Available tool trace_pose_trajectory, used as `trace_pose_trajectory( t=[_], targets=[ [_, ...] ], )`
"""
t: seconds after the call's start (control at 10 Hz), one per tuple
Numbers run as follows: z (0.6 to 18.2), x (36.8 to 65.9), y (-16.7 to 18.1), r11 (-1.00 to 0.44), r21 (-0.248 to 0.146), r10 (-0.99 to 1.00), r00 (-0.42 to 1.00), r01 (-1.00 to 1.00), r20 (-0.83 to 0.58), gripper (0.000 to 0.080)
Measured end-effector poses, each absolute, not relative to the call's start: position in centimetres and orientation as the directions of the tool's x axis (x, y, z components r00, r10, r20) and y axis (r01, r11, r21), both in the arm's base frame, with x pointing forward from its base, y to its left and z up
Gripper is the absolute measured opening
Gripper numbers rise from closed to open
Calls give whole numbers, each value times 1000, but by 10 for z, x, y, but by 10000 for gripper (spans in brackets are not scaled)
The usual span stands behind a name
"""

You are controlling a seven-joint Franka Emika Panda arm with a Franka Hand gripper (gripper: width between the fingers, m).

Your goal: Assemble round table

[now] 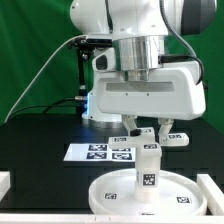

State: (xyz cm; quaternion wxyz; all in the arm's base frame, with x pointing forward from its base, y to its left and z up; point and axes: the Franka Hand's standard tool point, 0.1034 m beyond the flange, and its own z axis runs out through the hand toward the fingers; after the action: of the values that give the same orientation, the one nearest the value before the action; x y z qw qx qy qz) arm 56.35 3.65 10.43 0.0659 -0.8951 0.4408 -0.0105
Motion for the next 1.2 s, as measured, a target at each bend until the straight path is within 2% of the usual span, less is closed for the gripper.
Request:
trace_pose_trajectory(
  t=[0.2,0.4,0.5,0.7,0.8,0.9,1.2],
  targets=[
    [104,563,36,-488,-123,-865,498,-864,-60,438],
    [103,563,38,-178,-119,-978,189,-977,-90,438],
    [103,563,37,-80,-114,-990,93,-990,-107,438],
    [102,563,37,-107,-115,-987,119,-988,-103,438],
    [103,562,38,-148,-113,-982,160,-983,-102,592],
    [106,562,41,-185,-102,-975,195,-978,-109,632],
    [125,566,41,-532,-138,-834,545,-836,-87,649]
  ],
)
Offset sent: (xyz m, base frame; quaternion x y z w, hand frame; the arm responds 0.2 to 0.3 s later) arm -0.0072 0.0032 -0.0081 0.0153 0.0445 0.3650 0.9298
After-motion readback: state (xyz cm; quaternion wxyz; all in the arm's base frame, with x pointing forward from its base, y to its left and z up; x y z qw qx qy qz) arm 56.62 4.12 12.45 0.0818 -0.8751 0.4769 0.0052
